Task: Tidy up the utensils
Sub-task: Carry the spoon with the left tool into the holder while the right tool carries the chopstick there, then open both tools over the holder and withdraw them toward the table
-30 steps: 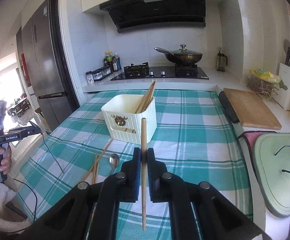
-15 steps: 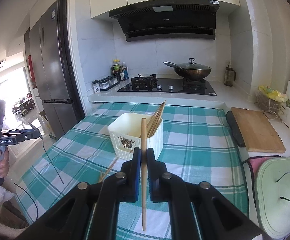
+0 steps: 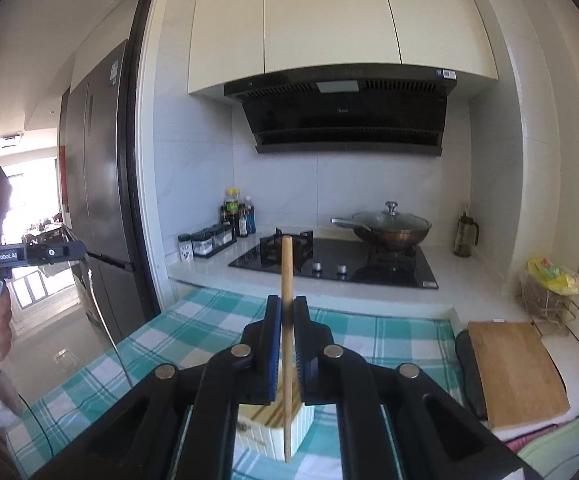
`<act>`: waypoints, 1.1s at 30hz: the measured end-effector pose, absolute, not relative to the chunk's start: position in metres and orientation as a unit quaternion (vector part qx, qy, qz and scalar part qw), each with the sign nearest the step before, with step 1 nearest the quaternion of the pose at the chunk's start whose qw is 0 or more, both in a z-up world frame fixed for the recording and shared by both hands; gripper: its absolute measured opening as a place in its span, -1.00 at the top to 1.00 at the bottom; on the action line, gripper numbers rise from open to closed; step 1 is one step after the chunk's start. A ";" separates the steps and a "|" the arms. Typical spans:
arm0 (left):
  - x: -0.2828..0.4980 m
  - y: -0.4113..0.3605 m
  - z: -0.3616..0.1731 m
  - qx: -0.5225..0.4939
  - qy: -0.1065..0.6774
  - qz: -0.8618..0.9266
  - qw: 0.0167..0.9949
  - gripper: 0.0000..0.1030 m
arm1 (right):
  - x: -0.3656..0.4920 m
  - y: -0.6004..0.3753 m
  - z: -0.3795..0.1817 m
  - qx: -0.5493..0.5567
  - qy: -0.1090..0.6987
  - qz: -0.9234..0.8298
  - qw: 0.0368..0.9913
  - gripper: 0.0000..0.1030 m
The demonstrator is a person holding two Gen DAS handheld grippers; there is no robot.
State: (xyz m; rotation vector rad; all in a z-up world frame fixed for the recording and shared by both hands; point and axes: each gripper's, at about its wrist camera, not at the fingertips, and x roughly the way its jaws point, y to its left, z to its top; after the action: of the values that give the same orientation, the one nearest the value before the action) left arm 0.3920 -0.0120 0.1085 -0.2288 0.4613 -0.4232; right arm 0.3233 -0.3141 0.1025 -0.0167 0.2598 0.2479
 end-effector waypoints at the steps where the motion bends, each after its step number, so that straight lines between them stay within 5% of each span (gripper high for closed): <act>1: 0.402 -0.017 0.105 -0.115 0.227 -0.203 0.946 0.20 | 0.331 -0.311 0.104 -0.004 0.115 0.123 0.986 0.88; 7: 0.463 -0.049 0.054 -0.120 0.283 -0.196 0.931 0.20 | 0.386 -0.298 0.076 0.024 0.115 0.130 0.984 0.88; 19: 0.503 -0.101 -0.039 -0.047 0.436 -0.200 0.876 0.18 | 0.477 -0.308 -0.032 0.088 0.340 0.125 0.928 0.82; 21: 0.497 -0.099 -0.036 -0.049 0.431 -0.200 0.878 0.11 | 0.478 -0.305 -0.038 0.075 0.346 0.115 0.928 0.81; 23: 0.486 -0.090 -0.028 -0.058 0.421 -0.206 0.881 -0.20 | 0.473 -0.304 -0.035 0.065 0.341 0.107 0.932 0.29; 25: 0.466 -0.076 -0.020 -0.058 0.410 -0.209 0.886 -0.35 | 0.459 -0.307 -0.027 0.065 0.317 0.107 0.940 0.09; 29: 0.407 -0.045 -0.024 -0.014 0.414 -0.210 0.886 -0.68 | 0.406 -0.317 -0.020 0.043 0.312 0.115 0.942 0.07; 33: 0.339 -0.014 -0.069 0.011 0.443 -0.192 0.876 -0.79 | 0.332 -0.331 -0.051 0.014 0.346 0.110 0.932 0.03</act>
State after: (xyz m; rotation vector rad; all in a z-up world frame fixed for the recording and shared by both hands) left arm 0.3391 -0.0138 -0.0692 0.0234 0.9250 -0.4009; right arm 0.3316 -0.3308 -0.0508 0.0277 0.7079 0.2246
